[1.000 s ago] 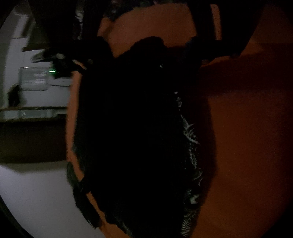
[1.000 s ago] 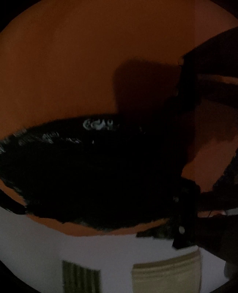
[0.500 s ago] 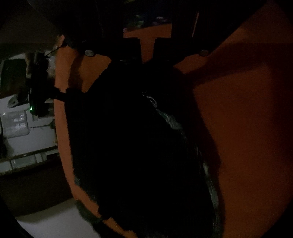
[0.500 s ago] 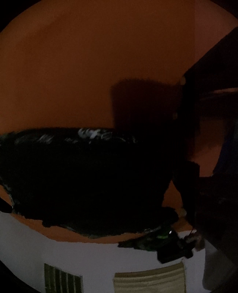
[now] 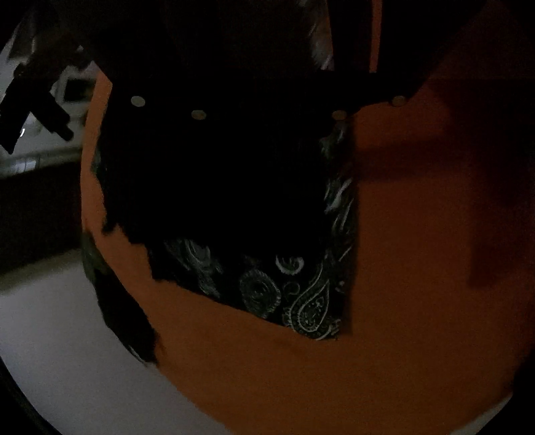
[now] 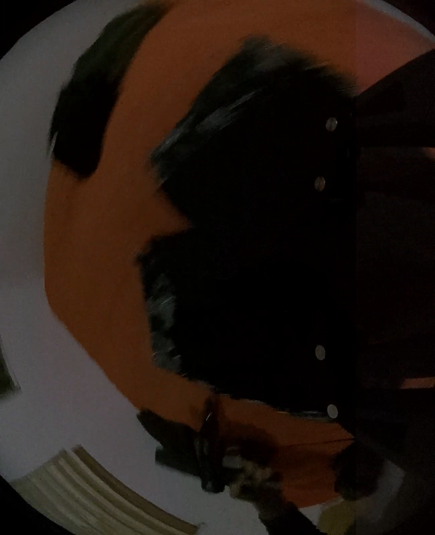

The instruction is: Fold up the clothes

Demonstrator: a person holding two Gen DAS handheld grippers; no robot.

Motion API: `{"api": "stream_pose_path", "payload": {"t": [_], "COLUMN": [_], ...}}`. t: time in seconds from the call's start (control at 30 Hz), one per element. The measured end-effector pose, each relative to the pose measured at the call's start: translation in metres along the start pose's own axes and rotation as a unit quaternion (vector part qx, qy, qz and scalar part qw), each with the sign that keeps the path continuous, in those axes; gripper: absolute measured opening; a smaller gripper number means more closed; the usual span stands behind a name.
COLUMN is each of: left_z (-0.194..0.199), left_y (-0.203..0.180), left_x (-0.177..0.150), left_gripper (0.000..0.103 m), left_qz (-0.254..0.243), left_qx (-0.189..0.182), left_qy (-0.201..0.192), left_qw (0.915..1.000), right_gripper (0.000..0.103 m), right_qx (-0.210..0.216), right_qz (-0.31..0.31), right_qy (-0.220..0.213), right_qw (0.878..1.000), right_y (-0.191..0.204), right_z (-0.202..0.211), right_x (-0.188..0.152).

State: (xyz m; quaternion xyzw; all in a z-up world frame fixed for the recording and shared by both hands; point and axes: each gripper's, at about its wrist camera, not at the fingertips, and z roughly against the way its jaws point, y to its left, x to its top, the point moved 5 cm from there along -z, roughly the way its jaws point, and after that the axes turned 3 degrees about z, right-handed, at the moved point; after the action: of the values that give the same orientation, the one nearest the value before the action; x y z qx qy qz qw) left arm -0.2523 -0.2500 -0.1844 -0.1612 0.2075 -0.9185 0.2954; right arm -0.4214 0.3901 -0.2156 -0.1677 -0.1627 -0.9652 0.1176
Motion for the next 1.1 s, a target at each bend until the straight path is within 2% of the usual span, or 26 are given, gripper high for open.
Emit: {"api": "stream_pose_path", "payload": {"t": [0.13, 0.17, 0.23, 0.33, 0.43, 0.53, 0.63, 0.77, 0.87, 0.97, 1.03, 1.1], "left_z": [-0.016, -0.018, -0.021, -0.025, -0.02, -0.013, -0.012, -0.011, -0.016, -0.018, -0.015, -0.012], "left_y": [0.002, 0.004, 0.007, -0.002, -0.007, 0.001, 0.016, 0.036, 0.037, 0.026, 0.02, 0.016], "left_x": [0.019, 0.021, 0.026, 0.029, 0.037, 0.046, 0.043, 0.034, 0.031, 0.032, 0.029, 0.027], "left_gripper": [0.036, 0.036, 0.036, 0.036, 0.036, 0.036, 0.036, 0.036, 0.036, 0.036, 0.036, 0.045], "left_qz": [0.002, 0.005, 0.014, -0.004, -0.015, -0.004, 0.027, 0.048, 0.048, 0.019, 0.002, -0.013], "left_qx": [0.036, 0.039, 0.045, 0.065, 0.074, 0.075, 0.067, 0.024, -0.009, 0.013, 0.015, 0.021], "left_qy": [-0.039, -0.043, -0.049, -0.05, -0.067, -0.08, -0.076, -0.075, -0.073, -0.065, -0.062, -0.059], "left_qw": [0.9986, 0.9983, 0.9977, 0.9966, 0.9949, 0.994, 0.9944, 0.9957, 0.9961, 0.9976, 0.998, 0.9979], "right_gripper": [0.045, 0.045, 0.045, 0.045, 0.045, 0.045, 0.045, 0.046, 0.056, 0.056, 0.056, 0.056], "right_qx": [0.014, 0.013, -0.004, -0.011, -0.048, -0.04, -0.032, -0.046, -0.043, -0.07, -0.082, -0.073], "right_qz": [0.077, 0.088, 0.084, 0.083, 0.074, 0.049, 0.047, 0.068, 0.097, 0.13, 0.139, 0.137], "right_qy": [-0.016, -0.017, -0.002, 0.017, 0.015, 0.004, 0.003, -0.01, -0.038, -0.036, -0.038, -0.049], "right_qw": [0.997, 0.996, 0.996, 0.996, 0.996, 0.998, 0.998, 0.997, 0.994, 0.988, 0.986, 0.987], "right_y": [0.037, 0.044, 0.05, 0.054, 0.046, 0.034, 0.03, 0.033, 0.041, 0.043, 0.044, 0.047], "right_z": [-0.056, -0.067, -0.095, -0.134, -0.154, -0.159, -0.169, -0.162, -0.15, -0.15, -0.147, -0.143], "right_x": [0.091, 0.107, 0.118, 0.121, 0.123, 0.124, 0.125, 0.122, 0.115, 0.112, 0.112, 0.112]}}
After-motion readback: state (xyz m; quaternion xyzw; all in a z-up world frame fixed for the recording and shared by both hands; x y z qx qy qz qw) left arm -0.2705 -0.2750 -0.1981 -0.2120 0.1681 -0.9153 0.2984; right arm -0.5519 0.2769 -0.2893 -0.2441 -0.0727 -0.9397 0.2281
